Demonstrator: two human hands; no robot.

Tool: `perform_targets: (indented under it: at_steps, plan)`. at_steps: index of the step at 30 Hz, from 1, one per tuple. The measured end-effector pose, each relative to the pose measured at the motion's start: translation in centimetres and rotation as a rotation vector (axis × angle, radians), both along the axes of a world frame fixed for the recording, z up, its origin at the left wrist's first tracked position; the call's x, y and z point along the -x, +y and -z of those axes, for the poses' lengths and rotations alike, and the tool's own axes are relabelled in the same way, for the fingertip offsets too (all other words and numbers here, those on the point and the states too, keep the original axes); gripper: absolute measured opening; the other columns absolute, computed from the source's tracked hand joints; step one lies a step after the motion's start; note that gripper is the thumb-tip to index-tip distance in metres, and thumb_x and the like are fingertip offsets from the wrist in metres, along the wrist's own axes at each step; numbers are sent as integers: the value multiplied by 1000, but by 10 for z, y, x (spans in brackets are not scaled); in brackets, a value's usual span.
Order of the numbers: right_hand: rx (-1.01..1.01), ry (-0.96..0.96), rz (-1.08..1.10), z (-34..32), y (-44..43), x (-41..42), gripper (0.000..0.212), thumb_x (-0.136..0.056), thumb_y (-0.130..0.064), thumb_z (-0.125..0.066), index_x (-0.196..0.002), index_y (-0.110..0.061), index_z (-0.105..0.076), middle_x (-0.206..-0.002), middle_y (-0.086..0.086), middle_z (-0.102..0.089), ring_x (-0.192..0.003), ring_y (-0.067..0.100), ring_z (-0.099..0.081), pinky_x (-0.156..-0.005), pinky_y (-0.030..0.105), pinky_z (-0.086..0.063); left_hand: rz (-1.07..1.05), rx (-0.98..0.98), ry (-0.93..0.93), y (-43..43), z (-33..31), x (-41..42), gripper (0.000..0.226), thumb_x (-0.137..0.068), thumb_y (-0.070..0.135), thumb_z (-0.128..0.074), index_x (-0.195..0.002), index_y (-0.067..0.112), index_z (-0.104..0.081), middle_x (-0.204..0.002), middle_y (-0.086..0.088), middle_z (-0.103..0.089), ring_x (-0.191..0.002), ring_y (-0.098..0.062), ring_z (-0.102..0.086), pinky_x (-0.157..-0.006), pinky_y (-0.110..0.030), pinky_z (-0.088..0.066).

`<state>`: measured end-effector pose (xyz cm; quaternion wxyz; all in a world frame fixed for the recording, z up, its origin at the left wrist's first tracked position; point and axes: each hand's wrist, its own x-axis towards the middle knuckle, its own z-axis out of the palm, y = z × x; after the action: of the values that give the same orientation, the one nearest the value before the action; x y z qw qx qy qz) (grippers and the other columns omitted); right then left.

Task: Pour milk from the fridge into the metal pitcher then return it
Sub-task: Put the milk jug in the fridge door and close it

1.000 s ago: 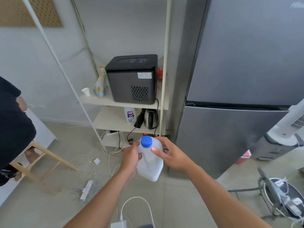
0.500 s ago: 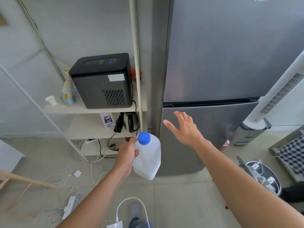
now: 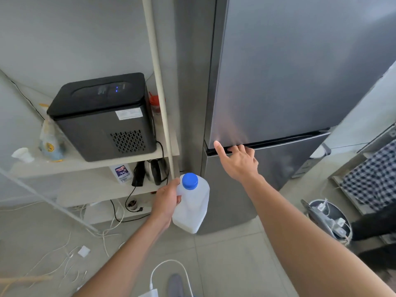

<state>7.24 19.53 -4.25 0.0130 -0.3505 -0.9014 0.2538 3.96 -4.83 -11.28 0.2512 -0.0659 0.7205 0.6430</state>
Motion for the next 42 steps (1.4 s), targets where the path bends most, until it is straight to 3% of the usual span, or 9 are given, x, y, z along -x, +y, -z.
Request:
perform_targets:
  at_steps: [6,9,13,18,21,24,29,36,42]
  plan:
    - [-136,-13,52,10,-4,7,104,-94,-99,-12,-139,-26,-71,-153,-8,-58,-159,24,-36,-132,61,-21,79,4,-48,8,15,42,44,-89,59,-61,-91,16,-54,-59,7,-34,-50,-13,-35,-65,-37,-28]
    - [-236,-40,72,11,-6,8,103,-96,-98,-12,-121,-23,-78,-135,-4,-68,-145,25,-52,-128,57,-31,112,-24,-65,12,20,58,39,-92,54,-63,-80,19,-50,-59,6,-33,-53,-16,-31,-63,-37,-26]
    - [-168,-25,201,5,11,-9,102,-90,-104,-25,-67,-13,-65,-86,-1,-68,-109,23,-52,-93,46,-55,173,-3,-27,19,22,72,49,-107,41,-57,-68,23,-34,-58,2,-29,-56,-18,-24,-64,-39,-23]
    - [-128,15,371,12,44,-58,92,-100,-89,-32,-54,-12,-51,-68,6,-61,-98,31,-61,-72,41,-52,246,48,-49,33,42,86,44,-104,48,-61,-71,20,-53,-55,5,-47,-59,-21,-39,-66,-36,-32]
    - [-214,24,385,17,57,-86,72,-101,-77,-42,-67,-15,-52,-70,1,-57,-106,36,-63,-79,47,-55,344,54,-47,49,45,81,38,-103,48,-58,-77,20,-61,-58,5,-53,-60,-21,-45,-70,-36,-35]
    - [-148,59,479,9,66,-110,51,-103,-60,-57,-113,-10,-57,-110,6,-64,-122,36,-52,-85,46,-48,504,106,-20,67,44,71,50,-105,43,-52,-62,18,-53,-57,1,-50,-64,-24,-43,-72,-38,-35]
    - [-44,45,542,5,74,-133,76,-110,-41,-51,-175,-11,-23,-170,19,-39,-148,54,-43,-118,60,-40,698,102,-51,103,45,49,48,-112,38,-55,-75,11,-68,-63,-4,-63,-65,-24,-54,-72,-35,-45]
    - [-77,5,534,13,83,-183,81,-113,-34,-47,-181,-24,-5,-177,10,-37,-158,50,-33,-124,64,-36,913,241,-29,150,51,7,51,-115,53,-50,-113,12,-80,-113,-7,-82,-108,-27,-74,-93,-37,-54]
    - [-93,-7,510,3,100,-220,80,-113,-33,-49,-181,-36,-6,-163,7,-54,-159,38,-37,-118,59,-46,923,302,-71,184,56,-38,58,-120,47,-36,-153,5,-59,-149,-9,-69,-123,-26,-62,-101,-36,-46]
